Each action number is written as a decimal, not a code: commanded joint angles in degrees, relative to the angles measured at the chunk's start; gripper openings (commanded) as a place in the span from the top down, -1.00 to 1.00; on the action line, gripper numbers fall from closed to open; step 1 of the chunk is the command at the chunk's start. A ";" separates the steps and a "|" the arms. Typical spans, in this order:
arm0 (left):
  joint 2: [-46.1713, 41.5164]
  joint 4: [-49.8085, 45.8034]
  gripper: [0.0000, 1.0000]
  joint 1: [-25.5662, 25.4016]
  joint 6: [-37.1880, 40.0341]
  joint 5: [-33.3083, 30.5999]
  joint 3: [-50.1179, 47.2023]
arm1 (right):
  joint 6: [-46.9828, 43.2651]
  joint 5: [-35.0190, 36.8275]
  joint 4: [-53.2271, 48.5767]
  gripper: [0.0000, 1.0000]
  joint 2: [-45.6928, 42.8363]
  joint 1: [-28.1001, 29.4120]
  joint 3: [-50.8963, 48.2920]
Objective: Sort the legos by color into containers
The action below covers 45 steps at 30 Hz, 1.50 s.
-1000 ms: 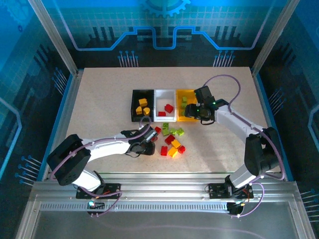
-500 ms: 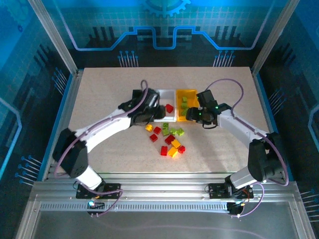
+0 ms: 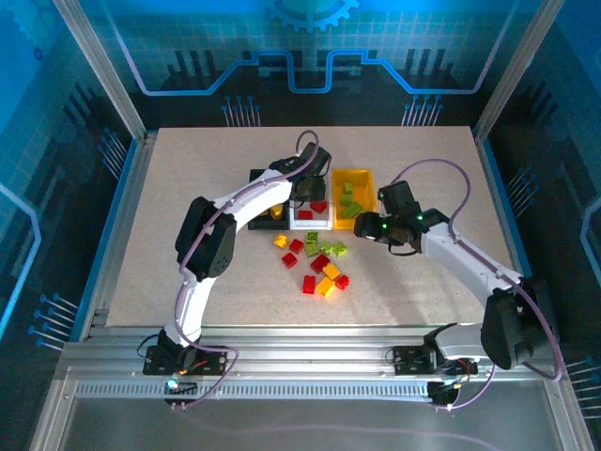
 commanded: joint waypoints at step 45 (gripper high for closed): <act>-58.23 10.08 -0.98 -5.67 -14.33 6.27 -59.80 | -9.63 4.42 5.14 -0.04 12.98 21.81 -6.96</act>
